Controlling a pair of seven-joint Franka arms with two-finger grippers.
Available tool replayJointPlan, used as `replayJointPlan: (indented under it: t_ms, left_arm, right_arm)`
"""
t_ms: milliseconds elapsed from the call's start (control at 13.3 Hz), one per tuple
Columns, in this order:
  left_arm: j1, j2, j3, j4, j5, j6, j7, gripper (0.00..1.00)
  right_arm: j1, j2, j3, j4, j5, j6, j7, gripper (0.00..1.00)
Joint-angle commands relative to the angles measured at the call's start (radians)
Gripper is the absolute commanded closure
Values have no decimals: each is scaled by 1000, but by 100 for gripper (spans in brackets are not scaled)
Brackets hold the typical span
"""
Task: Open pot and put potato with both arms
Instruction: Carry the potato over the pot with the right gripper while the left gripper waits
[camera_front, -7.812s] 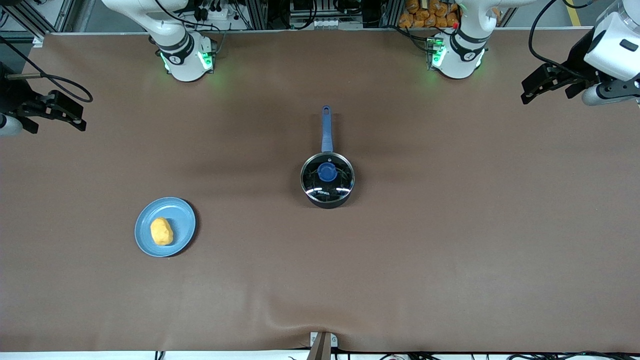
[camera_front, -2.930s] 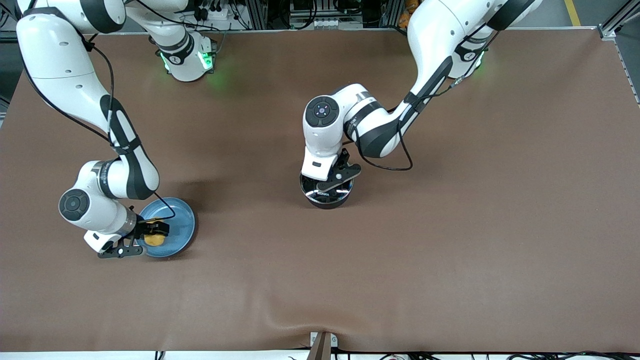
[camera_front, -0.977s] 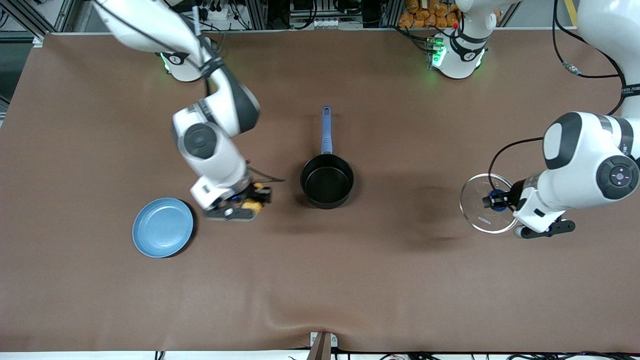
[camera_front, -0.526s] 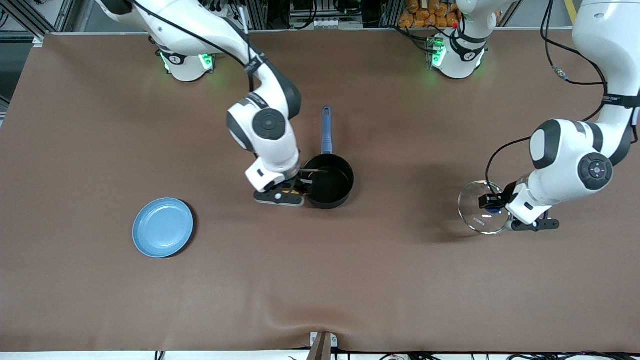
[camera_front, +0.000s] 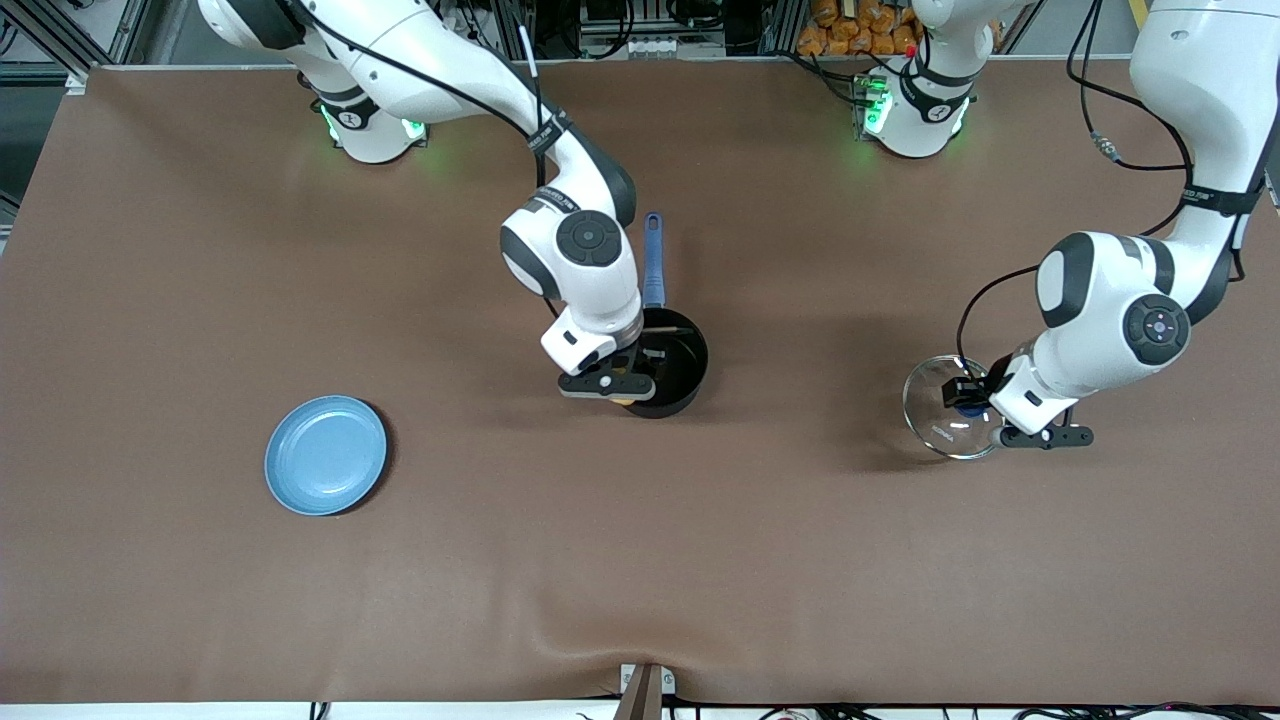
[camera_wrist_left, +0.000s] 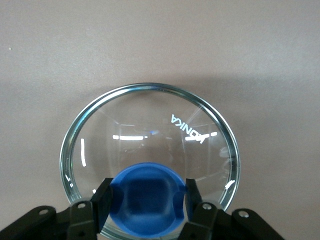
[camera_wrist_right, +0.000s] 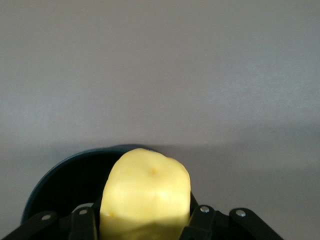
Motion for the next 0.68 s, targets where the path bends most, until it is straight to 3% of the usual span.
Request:
replayJointPlan:
  t_ms: [0, 601]
  left_arm:
    - [6, -44, -7, -55, 53, 42, -17, 100]
    - [-8, -7, -7, -90, 101, 113, -71, 100]
  right_arm:
    - [45, 9, -10, 14, -50, -10, 27, 100]
    - [84, 77, -10, 15, -128, 2, 88, 100]
